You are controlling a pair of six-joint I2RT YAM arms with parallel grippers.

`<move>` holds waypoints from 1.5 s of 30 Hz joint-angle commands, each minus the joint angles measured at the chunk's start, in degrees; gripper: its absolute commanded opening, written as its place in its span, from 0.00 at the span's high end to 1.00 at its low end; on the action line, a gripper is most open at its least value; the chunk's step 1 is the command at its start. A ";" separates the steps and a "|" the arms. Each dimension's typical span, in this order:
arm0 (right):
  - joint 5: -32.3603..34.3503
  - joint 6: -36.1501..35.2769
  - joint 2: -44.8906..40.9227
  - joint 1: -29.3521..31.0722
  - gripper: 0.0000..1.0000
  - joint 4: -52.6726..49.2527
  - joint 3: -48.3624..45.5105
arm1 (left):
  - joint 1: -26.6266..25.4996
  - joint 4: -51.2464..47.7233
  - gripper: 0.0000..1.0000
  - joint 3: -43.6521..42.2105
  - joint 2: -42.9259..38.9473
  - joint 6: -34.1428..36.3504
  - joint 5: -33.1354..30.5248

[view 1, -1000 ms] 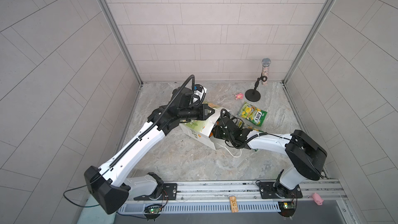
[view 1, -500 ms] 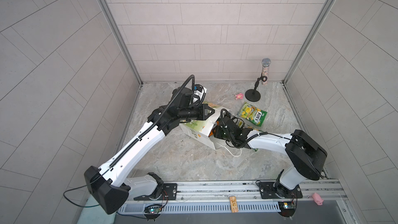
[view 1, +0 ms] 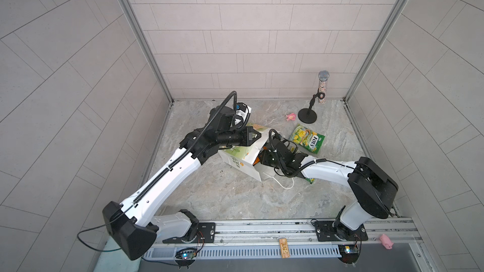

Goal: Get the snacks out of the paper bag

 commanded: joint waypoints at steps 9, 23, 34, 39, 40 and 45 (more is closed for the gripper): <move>-0.66 0.01 0.76 -0.84 0.71 0.19 1.48 | -0.39 1.22 1.00 -0.54 -1.06 -0.03 -0.21; -3.14 1.02 4.51 -2.07 0.76 3.04 2.54 | -0.38 1.18 1.00 -0.44 -1.08 0.13 -0.05; -5.33 -4.20 -1.51 -2.48 1.00 0.64 2.66 | -0.35 -1.08 1.00 -0.36 -1.86 1.09 -4.71; -8.40 -7.62 -5.06 -2.98 1.00 -3.33 4.28 | -0.35 -3.58 1.00 -0.64 -2.94 1.44 -11.94; -8.85 -8.32 -6.05 -3.02 1.00 -3.69 4.38 | -0.25 -4.02 1.00 -0.70 -3.25 1.44 -13.40; -11.39 -11.89 -10.67 -3.42 1.00 -4.09 4.54 | -0.27 -4.62 1.00 -1.10 -4.09 1.53 -16.12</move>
